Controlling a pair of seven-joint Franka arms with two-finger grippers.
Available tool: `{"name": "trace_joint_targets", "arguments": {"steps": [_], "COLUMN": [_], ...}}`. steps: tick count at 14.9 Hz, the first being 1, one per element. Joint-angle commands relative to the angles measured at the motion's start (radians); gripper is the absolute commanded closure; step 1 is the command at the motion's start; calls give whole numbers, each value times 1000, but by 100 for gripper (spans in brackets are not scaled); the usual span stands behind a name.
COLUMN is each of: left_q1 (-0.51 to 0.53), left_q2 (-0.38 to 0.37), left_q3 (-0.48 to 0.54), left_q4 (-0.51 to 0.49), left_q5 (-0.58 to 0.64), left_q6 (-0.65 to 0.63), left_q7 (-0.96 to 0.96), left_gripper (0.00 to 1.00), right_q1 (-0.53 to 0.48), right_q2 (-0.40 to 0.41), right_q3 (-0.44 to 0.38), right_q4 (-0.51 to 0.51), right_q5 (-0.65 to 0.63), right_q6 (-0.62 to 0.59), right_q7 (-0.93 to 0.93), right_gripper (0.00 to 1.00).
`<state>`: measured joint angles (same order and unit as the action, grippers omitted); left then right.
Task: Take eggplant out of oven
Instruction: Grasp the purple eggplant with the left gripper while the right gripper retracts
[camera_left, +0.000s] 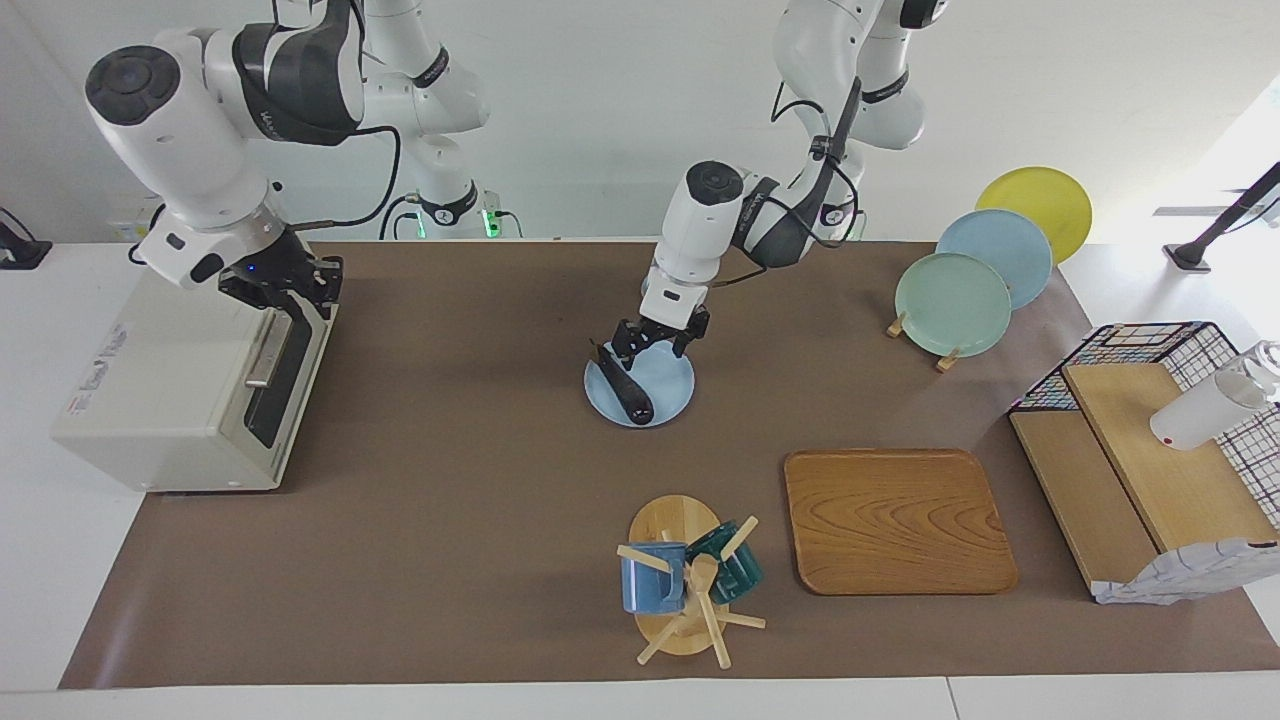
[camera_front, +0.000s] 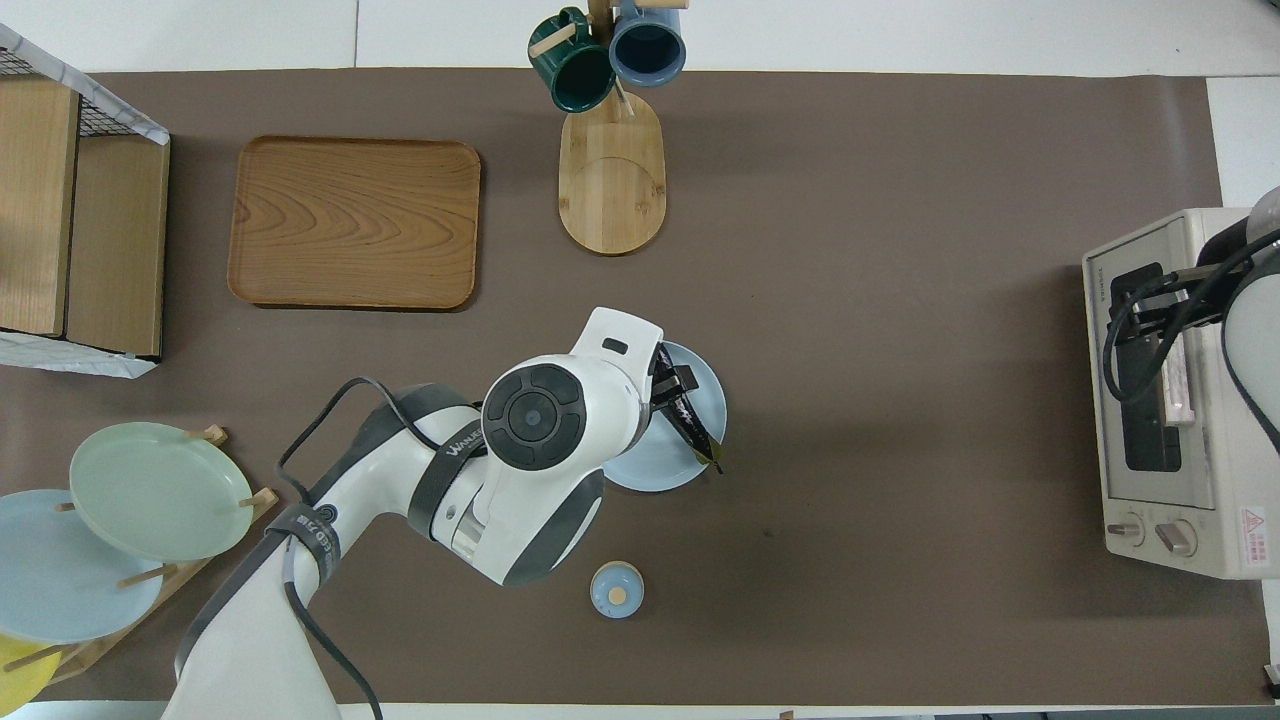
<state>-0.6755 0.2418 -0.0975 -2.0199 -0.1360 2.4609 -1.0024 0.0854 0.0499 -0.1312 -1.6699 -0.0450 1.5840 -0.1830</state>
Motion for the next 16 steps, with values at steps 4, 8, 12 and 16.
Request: {"name": "trace_joint_targets", "arguments": {"steps": [4,8,12,16], "left_q1": [-24,-52,-56,-67], "left_q2": [80,113,116,114], "left_q3": [10,13,13,15], "left_q4": [18,18,16,9], "left_q5": [4,4,4,4], "left_q6": [113,138,138,135], "left_q7": [-18,-30,-36,-50], "left_gripper": [0,5,27,66], "right_q1": [-4,10,13,11], "right_q2": [5,7,8,10], "right_q3": [5,5,10,12], "right_q4": [19,32,48,48], "right_q5": [16,20,25,22], "right_q6": [-6,-15,-26,-26], "right_q7": [28,28,37,37], "right_gripper": [0,0,0,0]}}
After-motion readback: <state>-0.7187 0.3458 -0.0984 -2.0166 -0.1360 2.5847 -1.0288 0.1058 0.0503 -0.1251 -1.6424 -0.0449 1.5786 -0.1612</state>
